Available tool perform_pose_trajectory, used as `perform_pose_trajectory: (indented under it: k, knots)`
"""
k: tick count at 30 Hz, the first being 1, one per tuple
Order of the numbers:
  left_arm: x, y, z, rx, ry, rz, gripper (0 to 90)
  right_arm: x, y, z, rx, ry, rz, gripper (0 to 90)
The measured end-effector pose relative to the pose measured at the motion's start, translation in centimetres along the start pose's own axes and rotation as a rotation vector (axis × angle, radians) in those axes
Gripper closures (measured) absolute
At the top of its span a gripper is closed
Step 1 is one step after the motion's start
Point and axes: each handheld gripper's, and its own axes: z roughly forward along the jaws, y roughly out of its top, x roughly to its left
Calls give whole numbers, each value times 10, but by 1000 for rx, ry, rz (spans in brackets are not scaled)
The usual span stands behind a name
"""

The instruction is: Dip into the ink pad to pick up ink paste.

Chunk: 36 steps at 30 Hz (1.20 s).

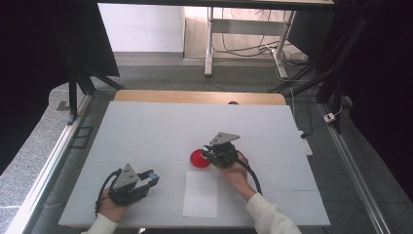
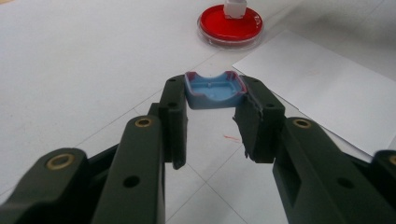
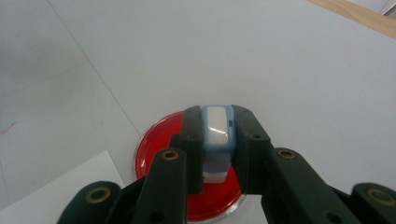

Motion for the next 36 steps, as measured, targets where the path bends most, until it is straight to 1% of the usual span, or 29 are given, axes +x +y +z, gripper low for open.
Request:
perform_pose_trajectory:
  k: [1, 4, 7, 11, 18, 32, 36]
  knots:
    - [0, 0, 0, 0, -1, 0, 647, 0, 0, 0, 2, -6, 1, 748]
    - [0, 0, 0, 0, 0, 0, 647, 1, 2, -3, -12, 1, -1, 748]
    - [0, 0, 0, 0, -1, 1, 647, 2, 4, -6, -36, 5, 2, 748]
    - [0, 0, 0, 1, -1, 2, 647, 3, 7, -9, -44, 14, -4, 747]
    - [0, 0, 0, 2, -2, 2, 647, 7, 7, -6, -33, 32, -12, 747]
    - [1, 0, 1, 3, 0, 2, 647, 9, 5, -1, -12, 38, -20, 747]
    - [0, 0, 0, 3, -1, 3, 646, 9, 4, 0, 3, 39, -22, 747]
